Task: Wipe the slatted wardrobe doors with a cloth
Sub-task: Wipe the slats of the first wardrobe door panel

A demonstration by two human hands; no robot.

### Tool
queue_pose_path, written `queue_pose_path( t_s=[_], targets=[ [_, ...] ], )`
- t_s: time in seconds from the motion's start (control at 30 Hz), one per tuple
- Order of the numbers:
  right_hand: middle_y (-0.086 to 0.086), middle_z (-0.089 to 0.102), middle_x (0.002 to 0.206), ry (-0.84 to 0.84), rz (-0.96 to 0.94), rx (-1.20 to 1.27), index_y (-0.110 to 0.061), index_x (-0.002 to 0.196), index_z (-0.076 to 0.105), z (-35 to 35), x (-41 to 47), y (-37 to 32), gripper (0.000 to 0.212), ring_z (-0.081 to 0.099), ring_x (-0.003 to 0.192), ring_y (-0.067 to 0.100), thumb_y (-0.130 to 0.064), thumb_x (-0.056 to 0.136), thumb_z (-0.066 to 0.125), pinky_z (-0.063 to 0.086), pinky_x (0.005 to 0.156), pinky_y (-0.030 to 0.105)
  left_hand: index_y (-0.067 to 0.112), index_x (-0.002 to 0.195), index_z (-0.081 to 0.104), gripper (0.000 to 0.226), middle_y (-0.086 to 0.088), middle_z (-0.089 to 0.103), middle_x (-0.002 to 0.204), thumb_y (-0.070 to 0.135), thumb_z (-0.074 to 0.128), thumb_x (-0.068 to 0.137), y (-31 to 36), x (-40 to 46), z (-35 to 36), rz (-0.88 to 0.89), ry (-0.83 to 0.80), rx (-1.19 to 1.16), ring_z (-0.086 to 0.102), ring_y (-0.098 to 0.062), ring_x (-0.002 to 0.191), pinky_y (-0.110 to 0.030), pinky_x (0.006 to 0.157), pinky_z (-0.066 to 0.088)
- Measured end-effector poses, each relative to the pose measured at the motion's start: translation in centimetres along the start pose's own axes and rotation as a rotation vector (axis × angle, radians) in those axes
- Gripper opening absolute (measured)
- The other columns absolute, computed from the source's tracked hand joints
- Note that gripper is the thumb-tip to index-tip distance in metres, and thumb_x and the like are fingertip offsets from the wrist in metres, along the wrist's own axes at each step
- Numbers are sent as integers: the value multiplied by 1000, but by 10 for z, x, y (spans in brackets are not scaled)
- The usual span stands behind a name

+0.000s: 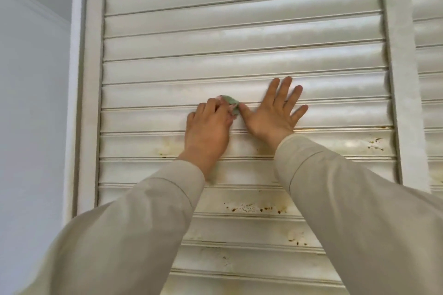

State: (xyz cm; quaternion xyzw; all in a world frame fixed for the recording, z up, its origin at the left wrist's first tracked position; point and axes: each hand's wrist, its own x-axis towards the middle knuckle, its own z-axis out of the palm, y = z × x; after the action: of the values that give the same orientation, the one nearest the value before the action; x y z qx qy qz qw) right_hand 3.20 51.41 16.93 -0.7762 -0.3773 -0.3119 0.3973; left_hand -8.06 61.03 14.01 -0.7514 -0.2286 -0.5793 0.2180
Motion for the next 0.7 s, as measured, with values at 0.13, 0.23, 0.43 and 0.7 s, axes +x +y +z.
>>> queue_pose_path(
  t_s=[0.13,0.23,0.43,0.7],
  targets=[
    [4,-34,159,38,13,8,-18,155,-19,1,-1,1,92,-33,144,32,-69,94,27,-16,115,60,14,148,42,59,-7,40,151,42,49,97,-57,-18,-3,-65,-32,16,40,-29,135,-45,106,36],
    [4,-34,158,40,25,-1,-18,155,-19,4,-3,-2,91,-33,144,32,-68,94,26,-16,114,59,14,155,29,60,-2,19,163,44,32,103,-121,-37,-8,-368,-74,-46,24,-23,148,-50,116,30],
    [8,-37,156,-25,72,-64,-15,153,-22,-2,-2,-10,90,-34,142,36,-67,94,22,-14,115,62,13,158,6,71,-5,8,165,42,35,101,-118,-37,-22,-444,-168,-109,7,-25,152,-63,117,14],
    [17,-11,164,182,-78,-97,-4,156,2,2,-5,-48,85,-13,149,39,-55,97,36,-4,119,57,28,156,-16,85,-2,-29,162,72,23,94,-75,-34,-16,-40,-505,-21,-29,-21,147,-51,122,-5]
  ],
)
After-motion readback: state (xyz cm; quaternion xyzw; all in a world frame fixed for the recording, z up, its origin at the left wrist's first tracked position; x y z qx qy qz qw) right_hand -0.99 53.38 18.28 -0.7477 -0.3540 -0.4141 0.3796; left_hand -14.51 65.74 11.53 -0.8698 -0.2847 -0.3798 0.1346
